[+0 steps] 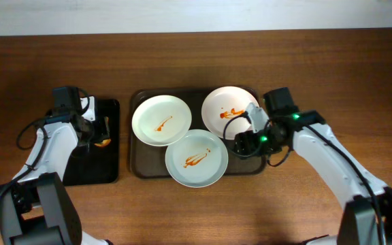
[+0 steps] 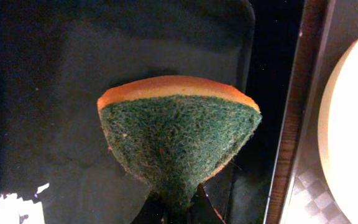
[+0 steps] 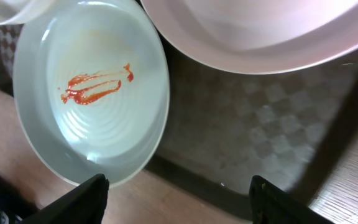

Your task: Clean dirty plates on tray and stack at the side

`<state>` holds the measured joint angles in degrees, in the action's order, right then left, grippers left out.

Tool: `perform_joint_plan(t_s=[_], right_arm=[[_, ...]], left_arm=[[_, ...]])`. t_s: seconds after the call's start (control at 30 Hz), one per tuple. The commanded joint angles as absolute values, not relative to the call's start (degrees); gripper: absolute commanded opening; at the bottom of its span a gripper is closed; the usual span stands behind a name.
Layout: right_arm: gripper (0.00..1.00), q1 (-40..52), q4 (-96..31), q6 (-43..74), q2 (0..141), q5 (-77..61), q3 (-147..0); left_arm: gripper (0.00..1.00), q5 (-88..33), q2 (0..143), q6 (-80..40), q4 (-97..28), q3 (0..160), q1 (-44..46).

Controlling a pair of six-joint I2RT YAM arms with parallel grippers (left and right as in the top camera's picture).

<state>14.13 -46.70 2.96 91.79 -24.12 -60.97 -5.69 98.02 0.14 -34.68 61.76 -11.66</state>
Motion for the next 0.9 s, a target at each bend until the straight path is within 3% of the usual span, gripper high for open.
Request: perform_joint_plan(t_s=[0.0, 0.57, 0.87], right_arm=[[0.71, 15.62, -45.45, 6.15, 94.54, -23.79, -61.41], [0.7, 16.19, -38.85, 9.15, 94.56, -23.75, -62.98], [0.73, 18.06, -46.74, 9.32, 97.08, -23.33, -80.73]], left_arm=[[0.0, -6.92, 96.99, 2.46, -34.74, 62.61, -11.62], [0.0, -6.9, 96.99, 2.48, -34.52, 62.61, -11.62], [0.0, -4.45, 96.99, 4.89, -34.74, 65.98, -6.72]])
